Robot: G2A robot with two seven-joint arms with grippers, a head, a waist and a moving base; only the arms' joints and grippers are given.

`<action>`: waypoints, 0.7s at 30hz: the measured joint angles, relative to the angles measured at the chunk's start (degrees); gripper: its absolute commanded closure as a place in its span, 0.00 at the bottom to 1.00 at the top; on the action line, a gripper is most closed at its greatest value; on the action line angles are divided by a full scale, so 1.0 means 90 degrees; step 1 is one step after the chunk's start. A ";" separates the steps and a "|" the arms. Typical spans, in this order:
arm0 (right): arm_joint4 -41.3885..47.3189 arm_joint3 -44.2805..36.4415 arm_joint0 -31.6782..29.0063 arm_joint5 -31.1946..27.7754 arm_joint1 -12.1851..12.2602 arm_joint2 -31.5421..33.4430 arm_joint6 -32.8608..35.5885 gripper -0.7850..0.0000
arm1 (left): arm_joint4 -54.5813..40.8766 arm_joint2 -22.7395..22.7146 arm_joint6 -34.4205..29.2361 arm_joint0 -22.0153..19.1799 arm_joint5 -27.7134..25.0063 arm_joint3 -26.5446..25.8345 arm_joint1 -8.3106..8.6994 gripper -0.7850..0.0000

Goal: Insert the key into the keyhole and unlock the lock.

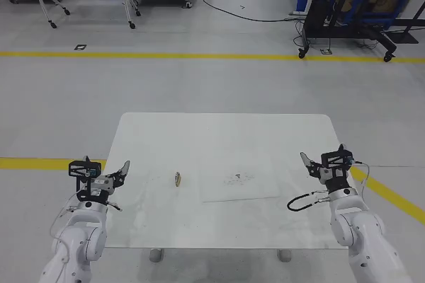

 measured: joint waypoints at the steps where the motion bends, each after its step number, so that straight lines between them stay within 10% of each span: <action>1: 0.0005 0.0008 0.0009 -0.0010 0.0000 -0.0010 0.0008 0.00 | 0.0000 0.0000 0.0000 0.0000 0.0000 0.0000 0.0000 0.00; 11: 0.0183 0.1739 0.1789 -0.1946 -0.0110 -0.1492 0.1066 0.00 | 0.0000 0.0000 0.0000 0.0000 0.0000 0.0000 0.0000 0.00; 21: 0.0315 0.2150 0.2127 -0.2090 -0.0150 -0.1754 0.1308 0.00 | 0.0000 0.0000 0.0000 0.0000 0.0000 0.0000 0.0000 0.00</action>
